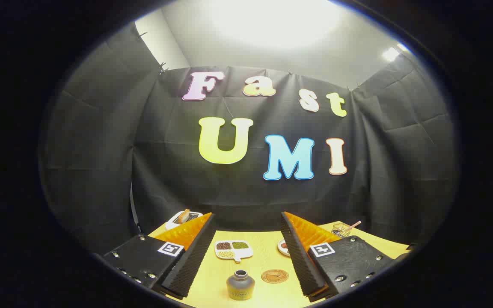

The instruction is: Take the bottle from table, then pour the juice into the cup, finally place the bottle on the coaster

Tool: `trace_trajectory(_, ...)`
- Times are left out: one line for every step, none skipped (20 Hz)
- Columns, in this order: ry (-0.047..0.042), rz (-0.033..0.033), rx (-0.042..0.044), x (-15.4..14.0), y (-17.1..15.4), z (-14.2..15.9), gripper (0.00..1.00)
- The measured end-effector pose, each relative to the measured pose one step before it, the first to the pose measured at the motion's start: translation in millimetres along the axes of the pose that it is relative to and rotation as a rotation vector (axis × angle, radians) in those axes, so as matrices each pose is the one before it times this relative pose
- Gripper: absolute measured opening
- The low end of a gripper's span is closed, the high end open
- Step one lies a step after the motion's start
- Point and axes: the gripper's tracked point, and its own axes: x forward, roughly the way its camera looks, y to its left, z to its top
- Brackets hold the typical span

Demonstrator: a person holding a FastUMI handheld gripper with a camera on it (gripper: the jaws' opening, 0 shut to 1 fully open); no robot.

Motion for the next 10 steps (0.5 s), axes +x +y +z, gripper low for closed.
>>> trace_trajectory(0.00308, -0.00342, -0.00054, 0.13, -1.85, -2.28, 0.92)
trace_trajectory(0.00041, 0.00029, 0.00209, 0.49, -0.17, 0.45, 0.92)
trace_trajectory(0.00157, -0.00048, 0.00291, -0.04, 0.97, -1.40, 0.92)
trace_trajectory(-0.00209, -0.00108, 0.00149, -0.54, -0.96, -1.21, 0.92)
trace_trajectory(-0.00284, -0.00193, 0.00105, -0.25, -0.73, 1.00, 0.92)
trace_trajectory(-0.00394, -0.00220, 0.00125, 0.09, -1.50, 0.01, 0.92)
trace_trajectory(-0.00234, -0.00083, 0.00152, 1.05, -0.51, 0.46, 0.92)
trace_trajectory(-0.00125, -0.00086, 0.00111, 1.07, -0.66, -0.03, 0.92)
trace_trajectory(-0.00133, -0.00234, 0.00069, 0.18, -0.68, 0.45, 0.92)
trace_trajectory(-0.00181, -0.00138, 0.00059, -0.19, -0.81, 0.99, 0.92)
